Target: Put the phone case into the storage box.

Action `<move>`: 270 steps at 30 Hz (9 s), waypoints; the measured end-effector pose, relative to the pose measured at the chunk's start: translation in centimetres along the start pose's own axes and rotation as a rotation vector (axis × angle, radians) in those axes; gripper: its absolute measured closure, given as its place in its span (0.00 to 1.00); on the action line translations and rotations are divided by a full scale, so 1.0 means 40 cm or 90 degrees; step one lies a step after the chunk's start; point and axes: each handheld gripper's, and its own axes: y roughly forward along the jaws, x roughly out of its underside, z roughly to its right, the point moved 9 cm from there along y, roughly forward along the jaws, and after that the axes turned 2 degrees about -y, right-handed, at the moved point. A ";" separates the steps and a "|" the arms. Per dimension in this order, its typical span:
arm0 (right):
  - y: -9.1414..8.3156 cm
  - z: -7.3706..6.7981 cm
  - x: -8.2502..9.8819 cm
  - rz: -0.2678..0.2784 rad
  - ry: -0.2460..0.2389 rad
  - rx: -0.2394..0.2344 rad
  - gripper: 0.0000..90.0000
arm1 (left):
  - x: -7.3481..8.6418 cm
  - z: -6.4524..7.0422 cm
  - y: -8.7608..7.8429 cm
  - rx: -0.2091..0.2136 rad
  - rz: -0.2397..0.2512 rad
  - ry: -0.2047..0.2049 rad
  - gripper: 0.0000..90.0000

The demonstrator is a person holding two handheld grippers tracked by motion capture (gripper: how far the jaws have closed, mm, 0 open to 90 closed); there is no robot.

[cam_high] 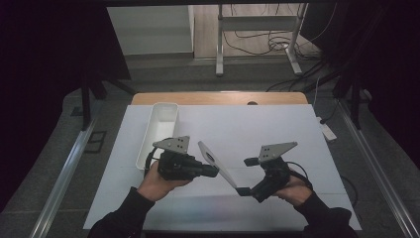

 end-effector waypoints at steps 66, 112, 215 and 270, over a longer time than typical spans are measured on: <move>-0.193 0.104 0.159 -0.019 0.063 0.278 0.00 | -0.015 -0.194 -0.189 -0.265 -0.028 -0.096 0.98; -0.290 0.133 0.294 -0.043 0.169 0.383 0.00 | -0.005 -0.289 -0.331 -0.386 -0.062 -0.148 0.98; -0.307 0.125 0.314 -0.032 0.175 0.387 0.00 | 0.112 -0.620 -0.259 -0.529 -0.176 -0.301 0.98; -0.302 0.121 0.314 -0.041 0.162 0.382 0.00 | 0.109 -0.681 -0.221 -0.533 -0.118 -0.314 0.71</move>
